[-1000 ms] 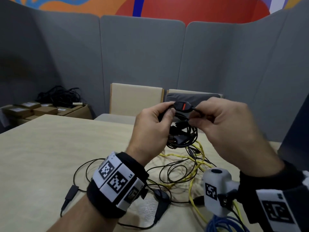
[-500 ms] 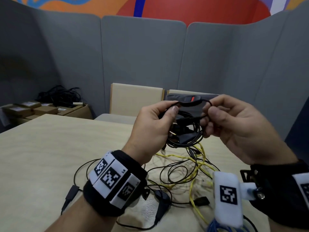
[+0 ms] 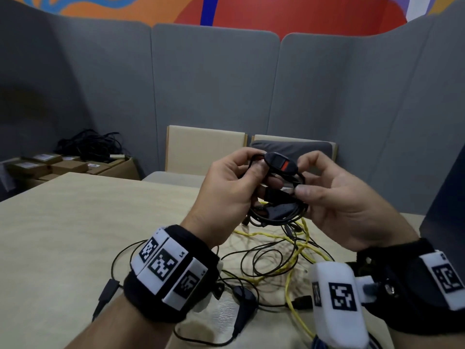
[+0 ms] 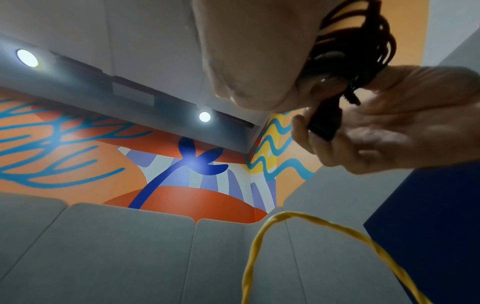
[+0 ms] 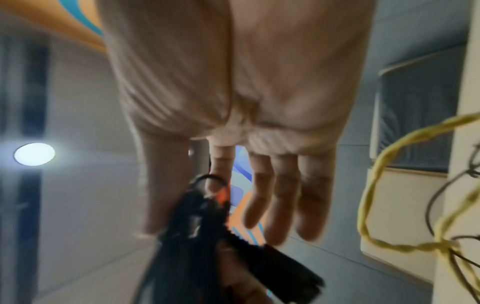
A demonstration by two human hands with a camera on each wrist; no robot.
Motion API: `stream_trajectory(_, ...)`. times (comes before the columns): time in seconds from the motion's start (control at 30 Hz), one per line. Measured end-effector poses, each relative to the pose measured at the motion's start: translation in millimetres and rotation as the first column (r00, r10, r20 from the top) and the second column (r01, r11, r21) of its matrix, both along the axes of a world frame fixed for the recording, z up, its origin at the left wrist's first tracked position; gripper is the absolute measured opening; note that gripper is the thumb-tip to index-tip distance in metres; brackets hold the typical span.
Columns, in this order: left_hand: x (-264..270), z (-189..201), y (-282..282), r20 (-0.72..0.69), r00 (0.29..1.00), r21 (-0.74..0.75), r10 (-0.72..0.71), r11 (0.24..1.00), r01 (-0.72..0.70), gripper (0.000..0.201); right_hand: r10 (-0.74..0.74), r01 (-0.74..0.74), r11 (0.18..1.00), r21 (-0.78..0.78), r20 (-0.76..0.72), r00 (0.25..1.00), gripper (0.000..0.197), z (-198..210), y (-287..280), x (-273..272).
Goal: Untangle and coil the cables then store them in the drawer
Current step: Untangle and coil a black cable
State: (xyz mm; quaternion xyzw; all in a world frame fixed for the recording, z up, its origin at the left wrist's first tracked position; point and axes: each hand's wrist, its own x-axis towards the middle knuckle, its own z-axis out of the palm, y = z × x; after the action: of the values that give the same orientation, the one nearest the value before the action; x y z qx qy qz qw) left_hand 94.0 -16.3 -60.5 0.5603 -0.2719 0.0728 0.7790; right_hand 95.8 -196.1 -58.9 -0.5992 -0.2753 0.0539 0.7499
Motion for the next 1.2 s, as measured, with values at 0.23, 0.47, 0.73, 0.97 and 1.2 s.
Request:
stream_trajectory(0.23,-1.4,3.6,1.7,-0.013,0.998,-0.084,-0.057,0.995,0.055,0.015,0.243,-0.248,0.964,-0.092,-0.062,0.968,0.072,-17.2,6.2,6.5)
stream_trajectory(0.47,3.6,5.9,7.7,-0.037,0.999,-0.104,-0.022,0.994,0.018,0.016,-0.103,0.104,0.995,0.001,-0.156,0.982,0.047,-24.3,-8.6,18.1)
stream_trajectory(0.73,8.4,-8.3,-2.5,0.003,0.994,0.251,0.107,0.962,-0.104,0.028,-0.648,0.642,0.726,0.248,-0.066,0.759,0.023,-1.8,-12.0,14.6)
stream_trajectory(0.97,7.8,-9.7,-1.6,0.018,0.980,0.377,0.199,0.906,-0.191,0.030,-0.508,0.531,0.842,0.094,0.470,0.722,0.012,31.4,8.9,-29.0)
stream_trajectory(1.2,11.7,-9.4,2.2,0.056,0.970,0.334,0.235,0.911,-0.241,0.023,-0.198,0.728,0.541,-0.421,0.778,0.597,0.016,17.6,28.7,-28.4)
